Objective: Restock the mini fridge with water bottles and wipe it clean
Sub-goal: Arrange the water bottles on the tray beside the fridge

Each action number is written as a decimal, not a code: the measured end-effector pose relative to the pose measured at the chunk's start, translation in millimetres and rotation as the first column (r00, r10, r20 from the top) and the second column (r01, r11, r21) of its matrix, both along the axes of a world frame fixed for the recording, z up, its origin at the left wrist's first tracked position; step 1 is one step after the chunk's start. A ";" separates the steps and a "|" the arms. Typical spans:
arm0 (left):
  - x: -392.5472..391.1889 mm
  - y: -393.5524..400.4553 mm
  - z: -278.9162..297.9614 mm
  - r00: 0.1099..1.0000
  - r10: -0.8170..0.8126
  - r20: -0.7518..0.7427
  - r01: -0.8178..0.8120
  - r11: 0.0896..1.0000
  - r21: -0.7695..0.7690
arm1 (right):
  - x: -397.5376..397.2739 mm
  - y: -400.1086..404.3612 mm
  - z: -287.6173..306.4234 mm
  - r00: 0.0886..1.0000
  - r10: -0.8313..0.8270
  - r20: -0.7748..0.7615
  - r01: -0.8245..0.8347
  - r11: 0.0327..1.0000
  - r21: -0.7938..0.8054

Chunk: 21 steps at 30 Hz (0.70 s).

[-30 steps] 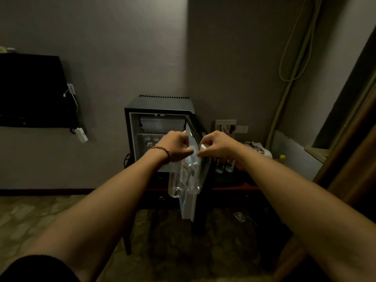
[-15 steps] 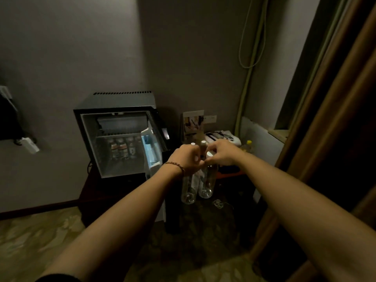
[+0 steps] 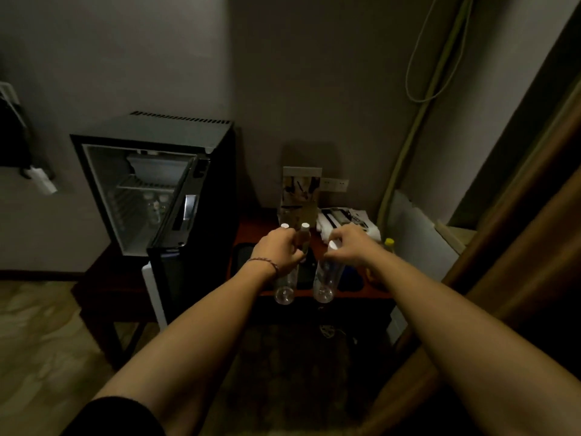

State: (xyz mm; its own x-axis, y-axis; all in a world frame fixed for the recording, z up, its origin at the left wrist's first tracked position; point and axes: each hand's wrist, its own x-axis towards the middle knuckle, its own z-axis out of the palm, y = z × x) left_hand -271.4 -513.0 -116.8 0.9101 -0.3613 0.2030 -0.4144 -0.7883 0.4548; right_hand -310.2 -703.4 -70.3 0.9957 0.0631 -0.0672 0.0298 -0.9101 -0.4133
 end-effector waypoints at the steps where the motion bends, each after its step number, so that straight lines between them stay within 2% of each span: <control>1: 7.3 -5.4 -4.2 1.000 0.015 -0.005 -0.015 1.000 0.005 | 11.0 -7.9 -3.1 1.000 -0.002 -0.019 0.002 1.000 0.001; 6: 55.7 -20.4 -21.2 0.997 0.072 -0.041 -0.070 0.996 0.058 | 66.5 -35.7 -23.6 0.995 -0.036 -0.095 0.038 0.999 0.018; 10: 105.3 -32.7 -39.9 0.997 0.062 -0.049 -0.058 0.995 0.077 | 115.0 -47.4 -43.8 0.995 -0.045 -0.093 0.043 0.999 -0.019; 13: 139.2 -45.1 -57.0 0.996 0.062 -0.063 -0.055 0.993 0.101 | 153.6 -50.9 -62.2 0.992 -0.072 -0.105 0.075 0.997 0.020; 18: 183.8 -62.6 -86.6 0.996 0.048 -0.074 -0.038 0.991 0.130 | 206.0 -51.0 -94.3 0.994 -0.050 -0.095 0.053 0.998 0.032; 21: 202.5 -69.1 -110.2 0.994 0.037 -0.107 -0.021 0.989 0.150 | 231.2 -50.0 -118.3 0.990 -0.016 -0.141 0.017 1.000 0.011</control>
State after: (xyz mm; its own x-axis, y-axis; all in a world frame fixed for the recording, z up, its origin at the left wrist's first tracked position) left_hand -68.9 -582.1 -227.0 0.9344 -0.3530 0.0477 -0.3444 -0.8613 0.3735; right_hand -79.0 -753.4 -188.6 0.9774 0.0485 -0.2058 -0.0442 -0.9050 -0.4231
